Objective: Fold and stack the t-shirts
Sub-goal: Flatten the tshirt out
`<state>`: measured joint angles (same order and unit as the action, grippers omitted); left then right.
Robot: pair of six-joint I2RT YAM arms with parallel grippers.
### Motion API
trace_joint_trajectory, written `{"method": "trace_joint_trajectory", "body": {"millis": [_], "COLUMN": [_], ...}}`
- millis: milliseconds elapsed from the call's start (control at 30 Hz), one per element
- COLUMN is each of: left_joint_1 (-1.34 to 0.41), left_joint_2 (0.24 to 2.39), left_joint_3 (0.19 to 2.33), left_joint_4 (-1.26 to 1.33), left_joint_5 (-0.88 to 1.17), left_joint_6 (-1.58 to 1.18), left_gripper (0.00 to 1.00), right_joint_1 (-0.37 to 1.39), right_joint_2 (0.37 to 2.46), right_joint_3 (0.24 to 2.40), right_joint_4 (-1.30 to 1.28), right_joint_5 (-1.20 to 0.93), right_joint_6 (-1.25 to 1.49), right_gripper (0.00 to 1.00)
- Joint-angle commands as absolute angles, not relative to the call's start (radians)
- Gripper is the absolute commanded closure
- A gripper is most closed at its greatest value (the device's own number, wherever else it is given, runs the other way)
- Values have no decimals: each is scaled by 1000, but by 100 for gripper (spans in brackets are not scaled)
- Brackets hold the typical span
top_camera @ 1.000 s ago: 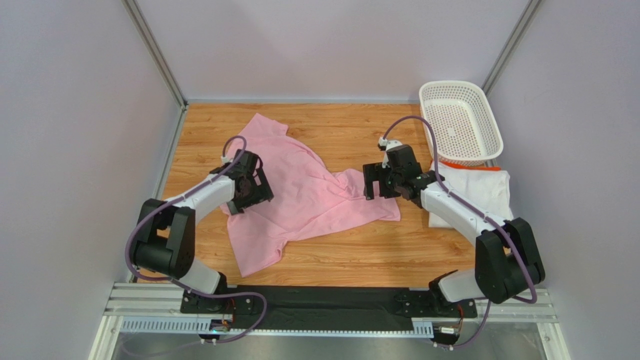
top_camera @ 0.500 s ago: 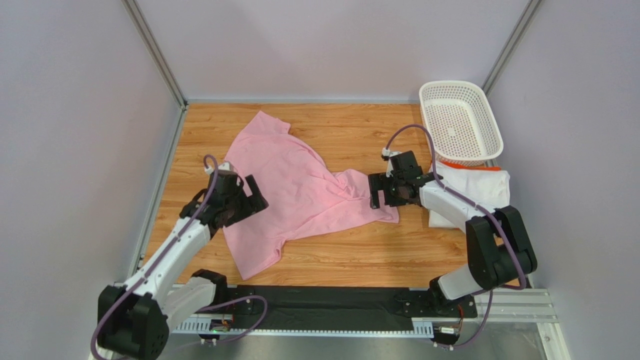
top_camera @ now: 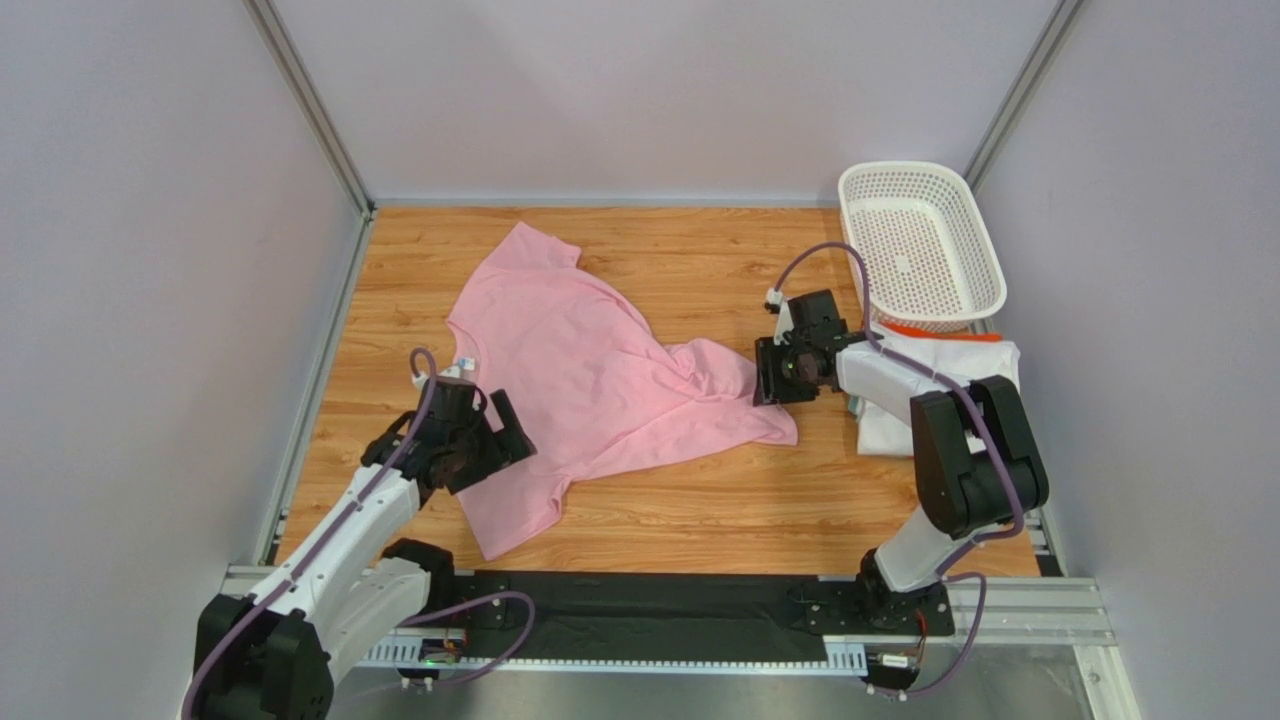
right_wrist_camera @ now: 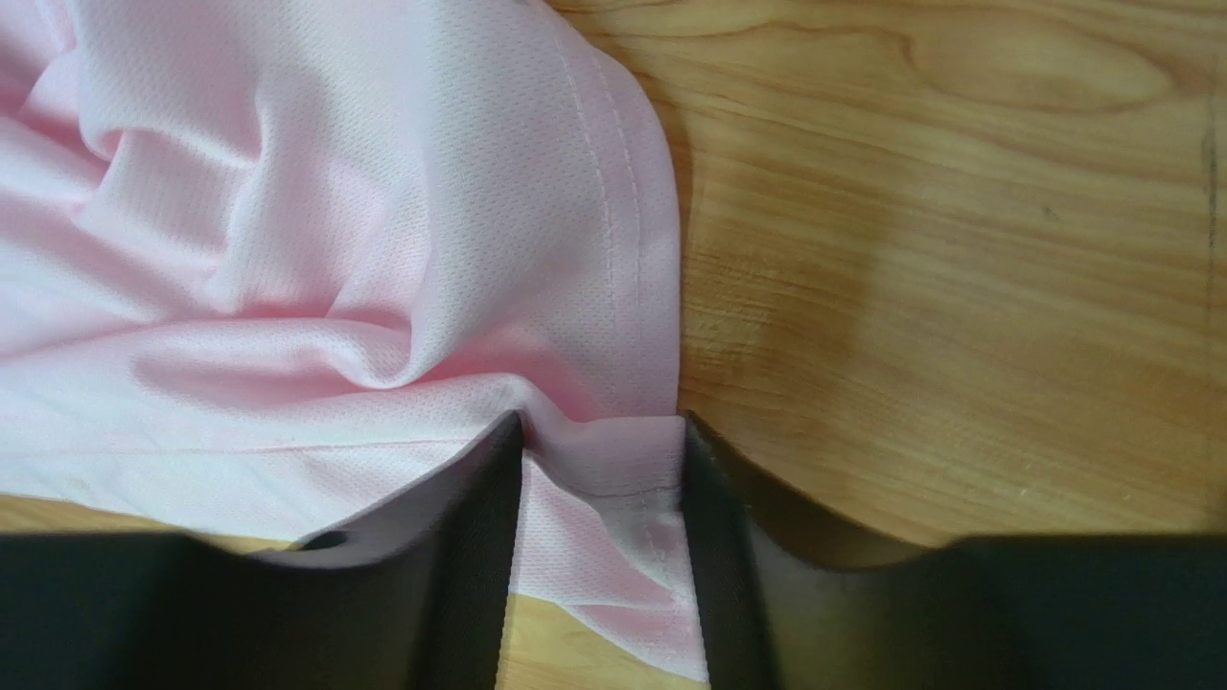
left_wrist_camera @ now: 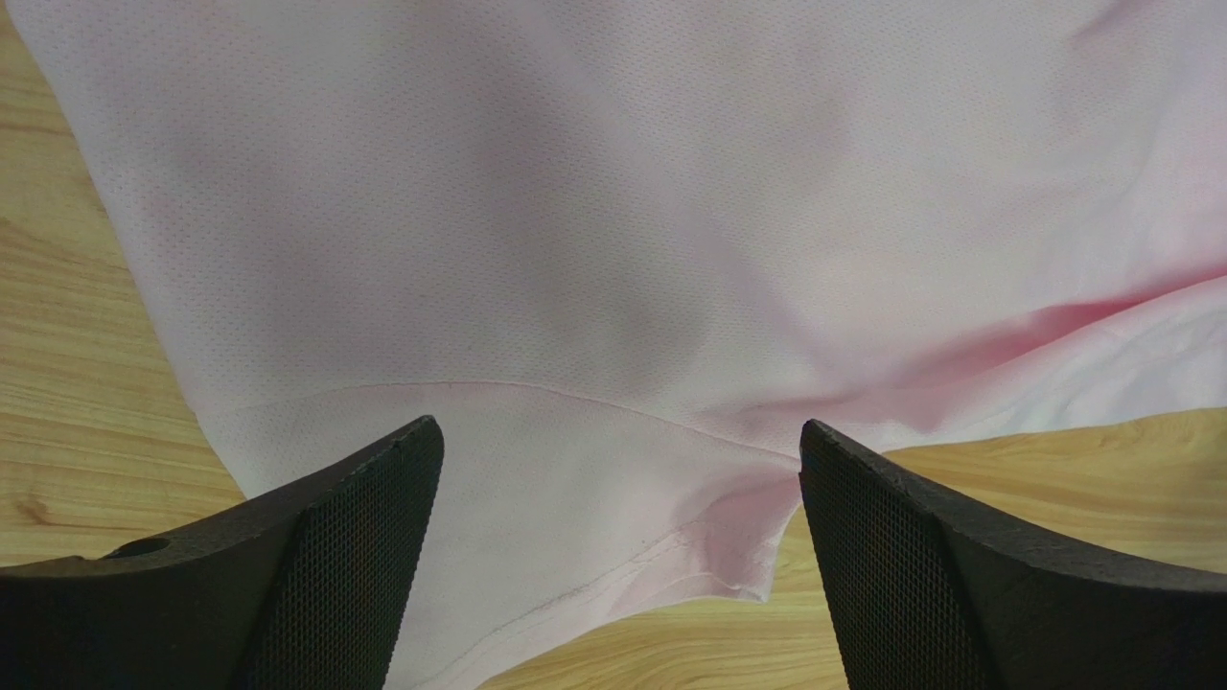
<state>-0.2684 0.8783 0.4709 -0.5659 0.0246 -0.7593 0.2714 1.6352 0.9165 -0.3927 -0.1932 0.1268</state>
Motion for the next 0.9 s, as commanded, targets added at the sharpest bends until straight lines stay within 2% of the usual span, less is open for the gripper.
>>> {"method": "trace_joint_trajectory", "body": {"millis": [0, 100, 233, 433, 567, 700, 867], "left_joint_1": [-270, -270, -270, -270, -268, -268, -268], "left_joint_2": [893, 899, 907, 931, 934, 936, 948], "left_joint_3": [476, 476, 472, 476, 482, 488, 503], "left_joint_4": [-557, -558, -554, -552, -566, -571, -584], "left_joint_5": [15, 8, 2, 2, -31, -54, -74], "left_joint_6": [-775, -776, -790, -798, -799, -804, -793], "left_gripper": [0, 0, 0, 0, 0, 0, 0], "right_joint_1": [264, 265, 302, 414, 567, 698, 726], "right_joint_2": [1608, 1554, 1474, 1268, 1158, 1092, 1077], "right_joint_3": [936, 908, 876, 807, 756, 695, 684], "right_joint_4": [-356, -360, -400, -465, -543, -595, -707], "right_joint_5": [-256, -253, -217, -143, -62, 64, 316], "right_joint_6": [126, 132, 136, 158, 199, 371, 518], "right_gripper": [76, 88, 96, 94, 91, 89, 87]}}
